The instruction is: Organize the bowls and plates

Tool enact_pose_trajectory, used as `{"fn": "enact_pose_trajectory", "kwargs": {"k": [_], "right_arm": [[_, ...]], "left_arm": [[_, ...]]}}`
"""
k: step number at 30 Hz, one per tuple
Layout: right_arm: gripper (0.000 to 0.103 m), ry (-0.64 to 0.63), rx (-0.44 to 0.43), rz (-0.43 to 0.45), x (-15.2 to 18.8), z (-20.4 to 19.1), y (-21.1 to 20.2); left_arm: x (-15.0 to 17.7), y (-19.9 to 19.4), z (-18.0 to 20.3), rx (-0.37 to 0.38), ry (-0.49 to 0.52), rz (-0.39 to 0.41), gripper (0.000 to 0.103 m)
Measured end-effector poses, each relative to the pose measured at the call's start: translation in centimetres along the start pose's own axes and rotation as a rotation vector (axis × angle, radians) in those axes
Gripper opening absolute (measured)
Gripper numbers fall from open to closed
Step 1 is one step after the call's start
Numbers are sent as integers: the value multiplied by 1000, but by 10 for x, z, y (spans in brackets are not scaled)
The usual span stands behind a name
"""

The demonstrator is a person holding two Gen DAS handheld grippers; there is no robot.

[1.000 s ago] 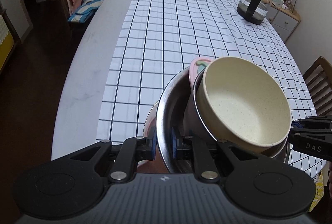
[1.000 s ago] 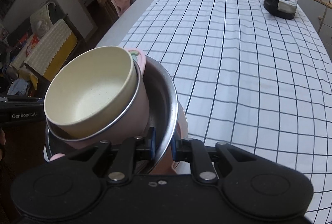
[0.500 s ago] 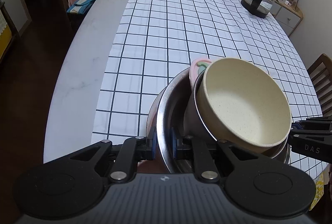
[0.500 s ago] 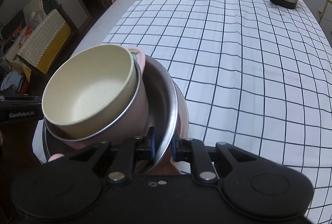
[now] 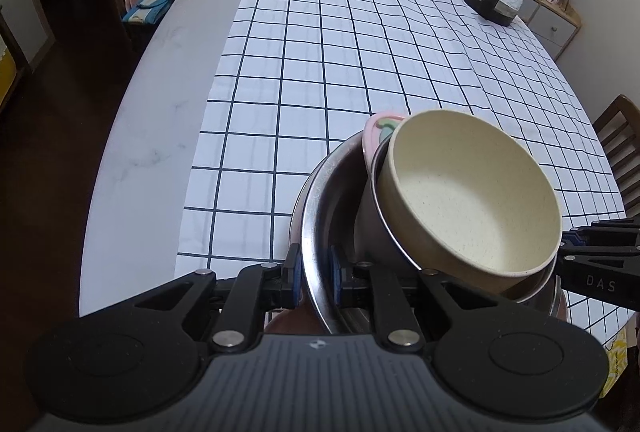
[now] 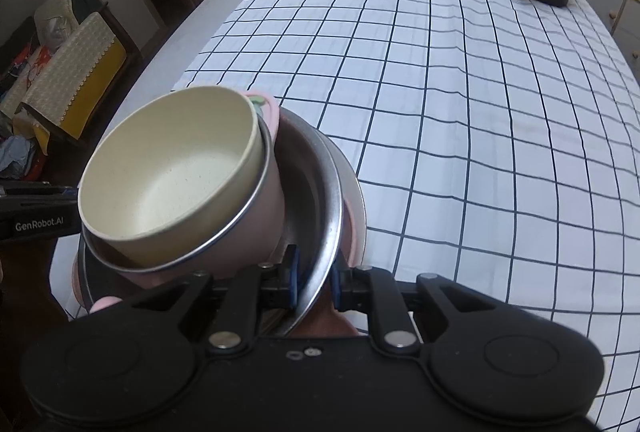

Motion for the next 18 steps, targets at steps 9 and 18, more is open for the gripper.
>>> {"fn": "enact_pose_trajectory", "kwargs": {"k": [9, 18], "right_arm": [[30, -2, 9, 16, -1, -2, -7], [43, -13, 3, 66, -1, -4, -25]], "left_arm": [[-6, -12, 5, -17, 57, 57, 14], [-10, -32, 6, -38, 63, 107, 31]]}}
Point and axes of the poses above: each gripper's, at about its wrist camera, not at the fingertips, and y roughly the way its jaws point, z to its right, x to its underside, the point moved 7 cm from there along y, roughly the way its jaws point, and after that the axes turned 5 degrees about z, right-handed, at the moved point
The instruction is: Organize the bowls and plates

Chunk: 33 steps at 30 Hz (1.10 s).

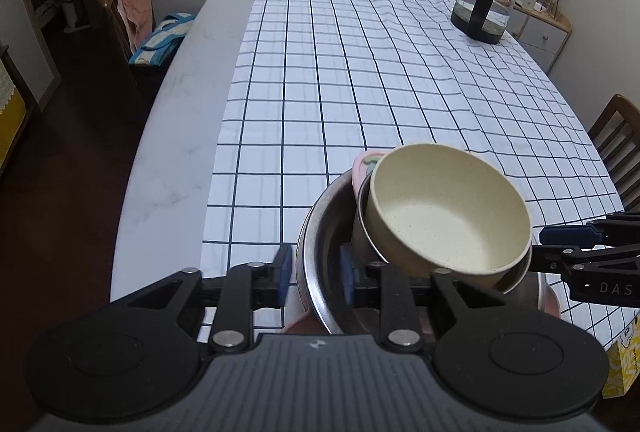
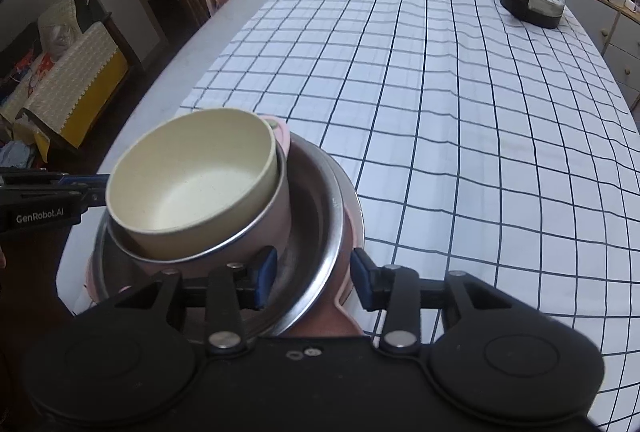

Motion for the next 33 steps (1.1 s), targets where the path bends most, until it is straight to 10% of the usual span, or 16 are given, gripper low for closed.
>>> {"fn": "enact_pose_trajectory", "kwargs": {"k": [5, 21, 33], "right_arm": [[50, -18, -22, 50, -1, -4, -20], [96, -122, -71, 264, 5, -14, -108], [103, -86, -52, 403, 23, -11, -157]], "left_arm": [[-1, -19, 3, -24, -5, 47, 51], [16, -95, 47, -15, -20, 158, 65], [29, -144, 76, 25, -37, 259, 85]]}}
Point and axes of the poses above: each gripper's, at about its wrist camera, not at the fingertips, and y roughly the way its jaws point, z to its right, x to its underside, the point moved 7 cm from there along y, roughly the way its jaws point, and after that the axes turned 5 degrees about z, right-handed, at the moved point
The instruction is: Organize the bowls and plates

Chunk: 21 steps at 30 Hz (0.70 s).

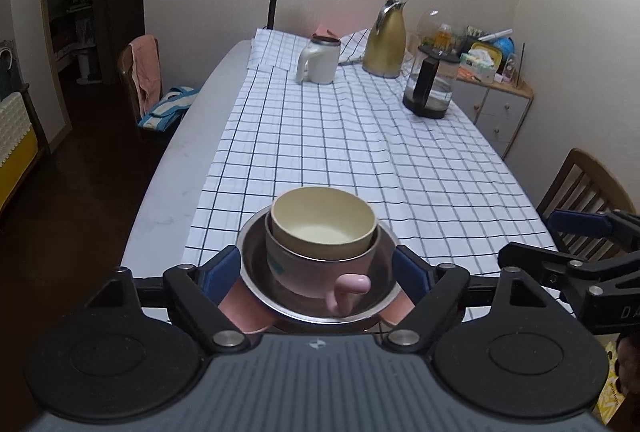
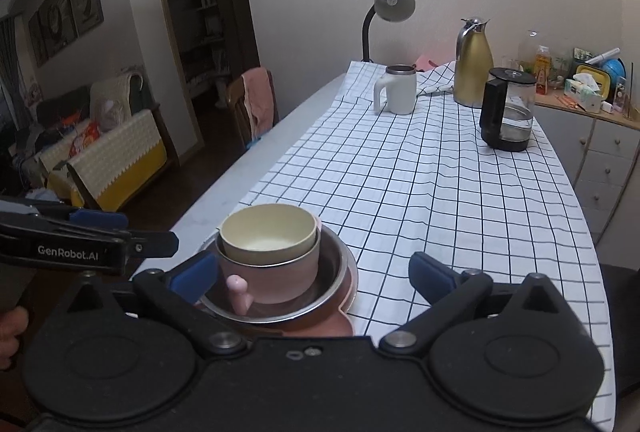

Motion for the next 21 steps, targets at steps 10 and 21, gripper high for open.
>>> {"fn": "enact_pose_trajectory", "kwargs": {"k": [10, 21], "right_arm": [[103, 81, -4, 40, 0, 2, -18], [103, 79, 28, 49, 4, 1, -28]], "left_arm": [[1, -17, 12, 5, -1, 53, 103], [3, -21, 21, 41, -14, 64, 103]]}}
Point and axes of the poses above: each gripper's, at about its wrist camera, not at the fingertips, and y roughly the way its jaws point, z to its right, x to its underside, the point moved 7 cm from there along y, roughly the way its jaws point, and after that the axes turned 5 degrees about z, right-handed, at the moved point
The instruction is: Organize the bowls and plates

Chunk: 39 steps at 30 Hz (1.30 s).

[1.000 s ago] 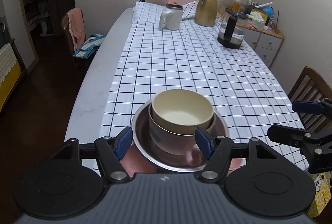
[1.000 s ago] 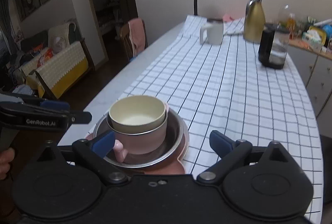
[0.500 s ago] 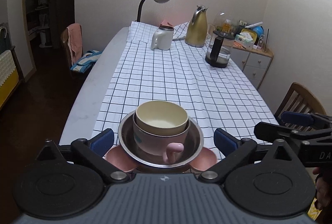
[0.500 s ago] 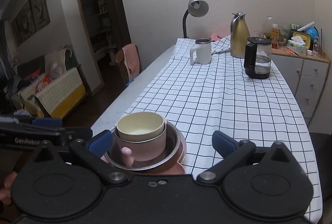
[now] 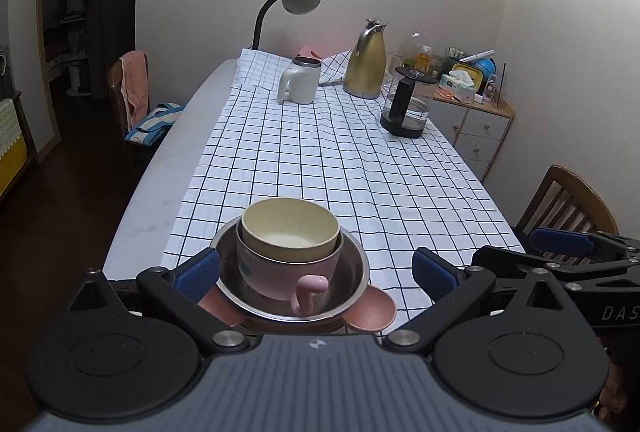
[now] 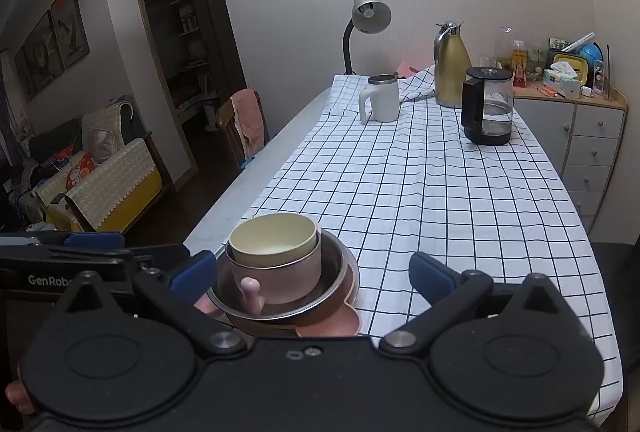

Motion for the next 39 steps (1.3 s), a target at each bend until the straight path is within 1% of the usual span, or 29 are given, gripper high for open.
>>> {"fn": "enact_pose_trajectory", "kwargs": {"k": [7, 16, 20, 39], "right_arm": [[103, 49, 19, -1, 2, 11, -1], [103, 58, 40, 16, 3, 15, -4], [103, 63, 60, 41, 0, 18, -7], [103, 55, 38, 2, -1, 15, 4]], "left_arm": [[0, -2, 5, 8, 6, 12, 103], [-2, -6, 7, 20, 9, 35, 103], [-1, -9, 8, 26, 15, 43, 103], [-3, 1, 2, 14, -3, 3, 102]]}}
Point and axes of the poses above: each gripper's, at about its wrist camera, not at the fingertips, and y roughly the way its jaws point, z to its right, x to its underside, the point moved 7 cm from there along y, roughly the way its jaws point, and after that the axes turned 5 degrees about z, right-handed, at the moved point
